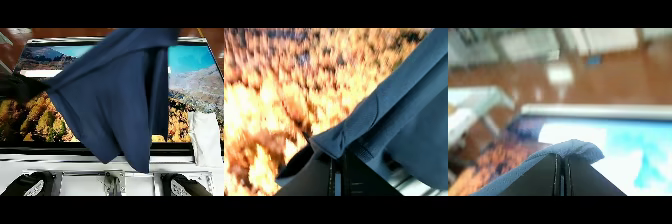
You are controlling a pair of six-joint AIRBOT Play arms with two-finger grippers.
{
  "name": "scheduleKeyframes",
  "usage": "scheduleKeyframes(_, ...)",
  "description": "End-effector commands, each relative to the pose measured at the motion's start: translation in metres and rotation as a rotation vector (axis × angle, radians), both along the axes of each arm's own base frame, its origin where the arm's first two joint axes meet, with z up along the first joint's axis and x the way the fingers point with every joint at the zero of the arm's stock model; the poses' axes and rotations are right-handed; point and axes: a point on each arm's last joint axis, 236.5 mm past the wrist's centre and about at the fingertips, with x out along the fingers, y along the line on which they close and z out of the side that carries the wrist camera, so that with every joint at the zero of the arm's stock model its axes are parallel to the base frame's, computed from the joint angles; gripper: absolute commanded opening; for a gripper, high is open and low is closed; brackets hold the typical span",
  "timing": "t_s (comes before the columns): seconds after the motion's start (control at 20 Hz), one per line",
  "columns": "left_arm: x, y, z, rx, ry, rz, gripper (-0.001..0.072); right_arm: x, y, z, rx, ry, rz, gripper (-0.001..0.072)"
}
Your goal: Fold the shirts.
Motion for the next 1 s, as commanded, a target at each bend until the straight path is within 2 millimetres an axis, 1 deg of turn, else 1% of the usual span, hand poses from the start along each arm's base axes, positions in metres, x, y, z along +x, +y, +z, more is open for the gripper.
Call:
scheduleKeyframes(0.0, -0.004, 0.004, -0.109, 0.032, 0.258, 0.044, 0.0039, 0.077, 0.045, -0.121, -0.018, 0.238, 0.088, 0.0073)
scheduleKeyframes(0.05, -0.005, 0.005, -0.136, 0.034, 0.316, 0.063, 0.0039, 0.089, 0.063, -0.161, -0.041, 0.318, 0.120, 0.0073)
scheduleKeyframes(0.1, -0.007, 0.006, -0.159, 0.040, 0.364, 0.074, 0.0039, 0.095, 0.079, -0.197, -0.060, 0.390, 0.148, 0.0073)
scheduleKeyframes(0.15, -0.007, 0.007, -0.180, 0.043, 0.408, 0.092, 0.0040, 0.098, 0.095, -0.235, -0.078, 0.470, 0.173, 0.0073)
scheduleKeyframes(0.25, 0.001, 0.008, -0.213, 0.039, 0.463, 0.145, 0.0040, 0.095, 0.119, -0.294, -0.114, 0.599, 0.221, 0.0073)
scheduleKeyframes(0.3, 0.009, 0.009, -0.225, 0.039, 0.472, 0.164, 0.0040, 0.093, 0.125, -0.314, -0.122, 0.650, 0.232, 0.0073)
scheduleKeyframes(0.35, 0.020, 0.008, -0.235, 0.032, 0.477, 0.192, 0.0040, 0.091, 0.126, -0.328, -0.120, 0.692, 0.233, 0.0074)
scheduleKeyframes(0.4, 0.032, 0.009, -0.244, 0.020, 0.478, 0.233, 0.0040, 0.090, 0.126, -0.334, -0.113, 0.717, 0.230, 0.0113)
scheduleKeyframes(0.45, 0.040, 0.010, -0.252, 0.019, 0.474, 0.249, 0.0045, 0.092, 0.119, -0.333, -0.106, 0.724, 0.217, 0.0312)
scheduleKeyframes(0.5, 0.046, 0.012, -0.257, 0.021, 0.474, 0.261, 0.0136, 0.090, 0.111, -0.327, -0.095, 0.733, 0.217, 0.0571)
scheduleKeyframes(0.55, 0.052, 0.017, -0.259, 0.020, 0.484, 0.273, 0.0387, 0.084, 0.097, -0.317, -0.106, 0.745, 0.223, 0.0616)
scheduleKeyframes(0.6, 0.056, 0.028, -0.255, 0.017, 0.502, 0.291, 0.0594, 0.074, 0.078, -0.307, -0.140, 0.763, 0.233, 0.0616)
scheduleKeyframes(0.65, 0.058, 0.042, -0.247, 0.009, 0.522, 0.314, 0.0647, 0.057, 0.049, -0.298, -0.203, 0.796, 0.232, 0.0616)
scheduleKeyframes(0.7, 0.056, 0.062, -0.238, 0.007, 0.539, 0.323, 0.0658, 0.037, 0.014, -0.294, -0.272, 0.851, 0.208, 0.0616)
scheduleKeyframes(0.75, 0.052, 0.081, -0.231, 0.005, 0.563, 0.330, 0.0658, 0.011, -0.030, -0.293, -0.355, 0.938, 0.158, 0.0614)
scheduleKeyframes(0.8, 0.043, 0.102, -0.227, -0.006, 0.601, 0.357, 0.0658, -0.015, -0.071, -0.293, -0.421, 1.032, 0.098, 0.0613)
scheduleKeyframes(0.85, 0.030, 0.120, -0.228, -0.021, 0.647, 0.387, 0.0658, -0.041, -0.105, -0.292, -0.436, 1.115, 0.047, 0.0612)
scheduleKeyframes(0.9, 0.014, 0.134, -0.233, -0.036, 0.691, 0.407, 0.0659, -0.060, -0.122, -0.291, -0.397, 1.157, 0.021, 0.0612)
scheduleKeyframes(0.95, -0.003, 0.141, -0.241, -0.051, 0.729, 0.425, 0.0659, -0.075, -0.132, -0.293, -0.333, 1.175, -0.003, 0.0612)
